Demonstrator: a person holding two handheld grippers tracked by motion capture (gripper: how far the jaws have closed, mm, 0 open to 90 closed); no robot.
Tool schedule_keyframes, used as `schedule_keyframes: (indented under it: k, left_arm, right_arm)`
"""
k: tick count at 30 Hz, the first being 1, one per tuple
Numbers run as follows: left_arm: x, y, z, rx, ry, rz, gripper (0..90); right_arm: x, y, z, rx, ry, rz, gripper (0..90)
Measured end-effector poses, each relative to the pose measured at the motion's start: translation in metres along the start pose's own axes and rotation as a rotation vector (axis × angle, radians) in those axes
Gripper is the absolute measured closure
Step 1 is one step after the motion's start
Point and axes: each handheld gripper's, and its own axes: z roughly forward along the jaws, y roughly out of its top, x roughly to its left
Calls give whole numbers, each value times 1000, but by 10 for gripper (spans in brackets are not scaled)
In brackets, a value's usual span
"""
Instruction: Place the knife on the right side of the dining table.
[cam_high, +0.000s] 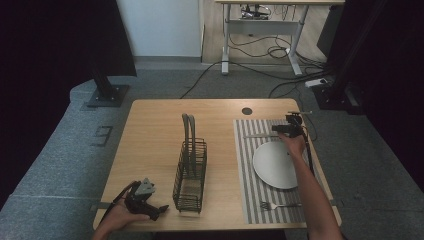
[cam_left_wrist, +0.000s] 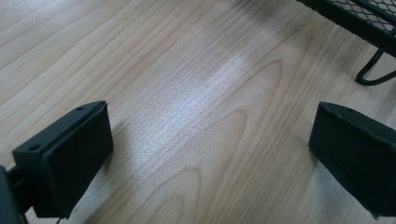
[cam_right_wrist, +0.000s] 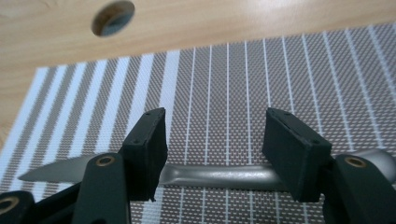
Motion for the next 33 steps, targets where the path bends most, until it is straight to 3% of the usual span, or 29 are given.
schedule_keyframes:
  k: [5,17,28,33]
  left_arm:
    - [0,0,0,0,0,0,0]
    - [0,0,0,0,0,0,0]
    - [-1,0,0,0,0,0,0]
    - [-1,0,0,0,0,-1,0]
  right_arm:
    - [14,1,-17,-52,62,-35,394]
    - [58,-20,-63,-94,211,-134,391]
    - [109,-65,-107,-116,362,-231,385]
    - [130,-89,-117,-110,440,-273,384]
